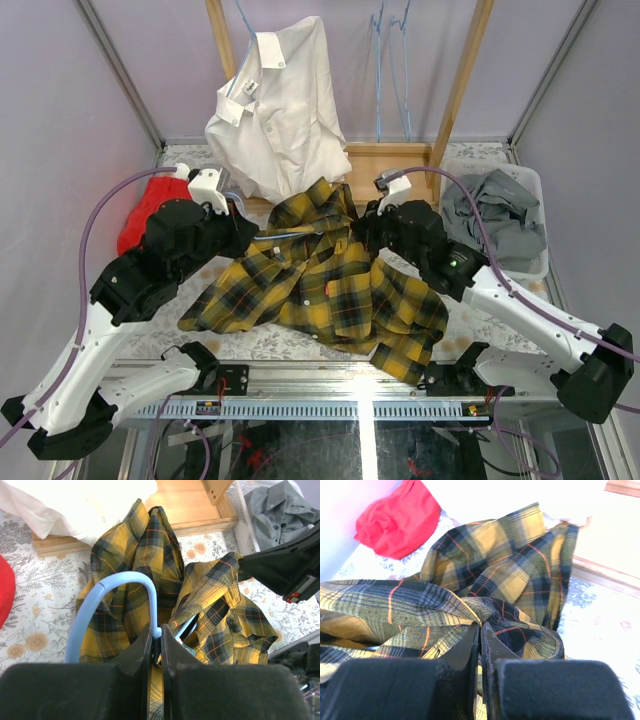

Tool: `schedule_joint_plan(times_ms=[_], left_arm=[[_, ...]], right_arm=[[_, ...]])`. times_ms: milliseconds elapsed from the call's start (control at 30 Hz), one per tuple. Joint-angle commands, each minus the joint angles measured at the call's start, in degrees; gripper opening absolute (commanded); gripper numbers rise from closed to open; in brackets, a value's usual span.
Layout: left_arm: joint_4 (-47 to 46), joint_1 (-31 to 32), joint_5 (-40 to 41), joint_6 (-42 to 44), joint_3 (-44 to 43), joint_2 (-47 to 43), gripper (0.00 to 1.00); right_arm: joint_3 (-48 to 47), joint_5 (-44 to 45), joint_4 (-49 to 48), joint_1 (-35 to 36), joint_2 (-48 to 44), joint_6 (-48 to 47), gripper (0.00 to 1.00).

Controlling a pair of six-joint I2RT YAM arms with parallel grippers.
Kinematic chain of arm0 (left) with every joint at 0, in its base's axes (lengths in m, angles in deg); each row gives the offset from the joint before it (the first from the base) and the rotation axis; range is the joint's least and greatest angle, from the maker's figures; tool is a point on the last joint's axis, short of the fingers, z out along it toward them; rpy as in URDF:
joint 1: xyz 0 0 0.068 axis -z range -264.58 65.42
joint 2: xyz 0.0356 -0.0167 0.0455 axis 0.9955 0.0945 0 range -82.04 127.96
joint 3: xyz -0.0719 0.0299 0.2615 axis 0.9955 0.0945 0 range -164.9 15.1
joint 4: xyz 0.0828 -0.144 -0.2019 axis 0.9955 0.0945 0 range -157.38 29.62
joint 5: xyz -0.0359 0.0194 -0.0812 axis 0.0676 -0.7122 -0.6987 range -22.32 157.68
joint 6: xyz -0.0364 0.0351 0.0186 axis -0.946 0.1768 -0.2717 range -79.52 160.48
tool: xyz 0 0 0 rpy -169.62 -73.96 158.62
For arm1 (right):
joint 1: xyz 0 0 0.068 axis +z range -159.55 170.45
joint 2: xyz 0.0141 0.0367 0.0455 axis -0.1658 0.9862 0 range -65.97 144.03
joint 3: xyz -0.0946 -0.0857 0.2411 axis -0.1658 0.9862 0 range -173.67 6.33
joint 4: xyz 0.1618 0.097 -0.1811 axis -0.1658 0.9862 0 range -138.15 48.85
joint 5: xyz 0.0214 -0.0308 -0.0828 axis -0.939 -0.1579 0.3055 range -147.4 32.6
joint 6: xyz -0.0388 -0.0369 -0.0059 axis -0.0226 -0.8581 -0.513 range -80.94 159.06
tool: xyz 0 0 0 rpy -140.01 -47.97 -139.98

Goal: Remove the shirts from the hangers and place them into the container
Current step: Remove the shirt from the hanger.

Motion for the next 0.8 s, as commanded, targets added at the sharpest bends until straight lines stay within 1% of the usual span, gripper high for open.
schedule_joint_plan(times_ms=[0, 133, 300, 367, 467, 500, 533, 600, 633, 700, 767], left_arm=[[-1.76, -0.09, -3.55, 3.40, -0.54, -0.40, 0.00], [1.15, -0.10, -6.57, 7.63, -1.50, 0.92, 0.00], [3.54, -0.12, -10.09, 11.42, -2.52, 2.47, 0.00], [4.39, -0.14, -9.67, 12.03, -2.67, 3.08, 0.00], [5.16, -0.07, -9.76, 12.80, -2.66, 3.54, 0.00], [5.05, -0.06, -10.07, 13.01, -2.59, 3.40, 0.00], [4.62, -0.14, -10.55, 13.27, -2.55, 3.14, 0.00], [4.08, -0.03, -11.28, 13.84, -2.63, 2.77, 0.00], [4.00, -0.02, -11.22, 13.81, -2.69, 2.60, 0.00], [3.40, -0.07, -10.90, 13.55, -2.54, 1.87, 0.00], [1.84, -0.03, -9.76, 12.67, -1.82, 0.52, 0.00]], right_arm=[[-2.17, 17.27, 3.83, -0.49, -2.76, 2.12, 0.00], [-2.71, 19.40, 5.32, -0.48, -4.66, 3.23, 0.00], [-2.25, 18.83, 3.54, -0.44, -7.27, 4.23, 0.00], [-2.76, 16.77, 3.61, -0.52, -8.41, 4.10, 0.00], [-1.75, 10.37, 0.50, -0.48, -10.00, 2.38, 0.01], [-2.07, 11.22, 1.72, -0.44, -9.85, 2.55, 0.01], [-2.92, 14.62, 4.01, -0.45, -9.11, 3.39, 0.01], [-5.66, 25.64, 11.37, -0.45, -5.63, 4.98, 0.01], [-7.00, 28.23, 14.45, -0.46, -3.69, 4.36, 0.01], [-9.39, 30.60, 19.22, -0.44, -0.11, 2.87, 0.01], [-10.54, 30.87, 21.24, -0.50, 2.43, 2.18, 0.01]])
